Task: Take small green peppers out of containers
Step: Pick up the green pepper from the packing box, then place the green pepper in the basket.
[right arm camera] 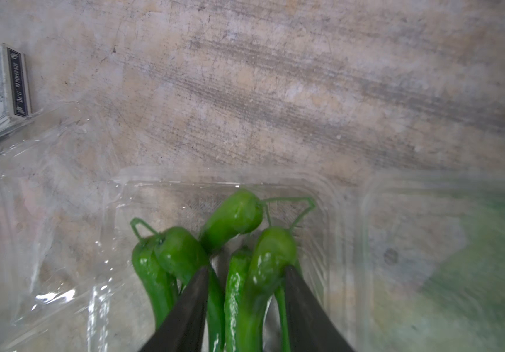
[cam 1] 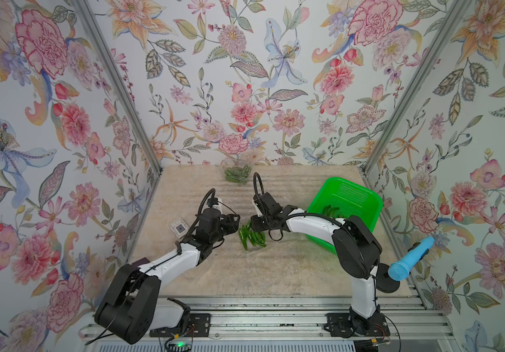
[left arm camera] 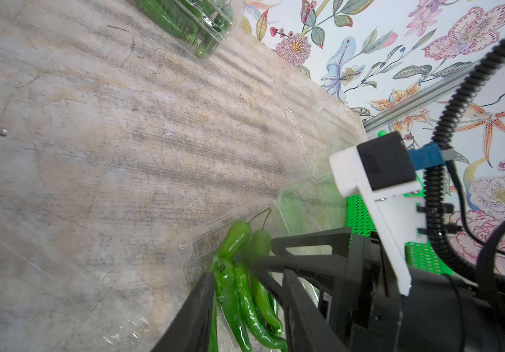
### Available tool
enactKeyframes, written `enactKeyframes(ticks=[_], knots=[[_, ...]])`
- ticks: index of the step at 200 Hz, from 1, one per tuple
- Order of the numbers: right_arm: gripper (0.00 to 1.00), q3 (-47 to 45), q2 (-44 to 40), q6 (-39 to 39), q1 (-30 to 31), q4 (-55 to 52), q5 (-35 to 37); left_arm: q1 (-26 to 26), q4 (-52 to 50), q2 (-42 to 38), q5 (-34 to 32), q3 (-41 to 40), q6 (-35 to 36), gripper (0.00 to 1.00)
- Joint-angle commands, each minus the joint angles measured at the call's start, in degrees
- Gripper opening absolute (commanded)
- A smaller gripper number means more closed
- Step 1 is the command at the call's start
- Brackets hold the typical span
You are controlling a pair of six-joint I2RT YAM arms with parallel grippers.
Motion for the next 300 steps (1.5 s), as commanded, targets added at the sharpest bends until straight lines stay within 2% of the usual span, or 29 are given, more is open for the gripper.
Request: enactKeyframes(ticks=[1, 26, 75, 108, 146, 187, 230, 250, 279, 293, 300], knots=[[0.45, 2.65, 1.9, -0.15, 1.01, -3.48, 5.39, 0.93, 0.66, -1.59, 0.91, -1.24, 0.15, 0.4], [0.45, 3.32, 2.54, -0.23, 1.66, -4.72, 7.9, 1.24, 0.75, -2.03, 1.07, -1.63, 0.36, 0.4], [0.38, 3.08, 4.59, -0.22, 2.23, -4.77, 7.53, 1.31, 1.05, -2.04, 1.44, -1.71, 0.45, 0.4], [0.17, 3.34, 4.03, -0.78, 2.67, -4.71, 8.44, 1.23, 1.09, -2.04, 1.48, -1.71, 0.46, 0.4], [0.06, 0.35, -3.56, -1.25, 2.99, -4.68, 9.74, 1.29, 0.97, -1.22, 1.5, -1.01, 0.62, 0.38], [0.06, -8.49, -20.36, -0.93, 1.24, -4.69, 14.34, -0.37, 0.02, -0.64, 0.59, 3.16, 1.66, 0.38], [0.07, -20.06, -36.58, -0.18, -8.47, -4.06, 16.95, -8.42, -1.01, 7.7, -0.01, 14.98, 3.51, 0.38], [0.08, -26.1, -41.54, 0.05, -17.75, -3.32, 15.62, -13.48, -0.53, 15.27, 1.9, 22.26, 3.62, 0.37], [0.08, -34.1, -43.34, -0.14, -30.71, 0.76, 7.81, -19.08, -0.35, 25.17, 4.37, 32.5, 3.64, 0.36], [0.09, -36.54, -42.04, -0.33, -34.72, 2.83, 5.76, -20.79, -0.38, 29.21, 4.83, 36.62, 3.63, 0.36], [0.13, -37.45, -41.23, -0.49, -36.14, 3.74, 5.13, -21.32, -1.1, 31.13, 5.54, 38.98, 3.7, 0.36]])
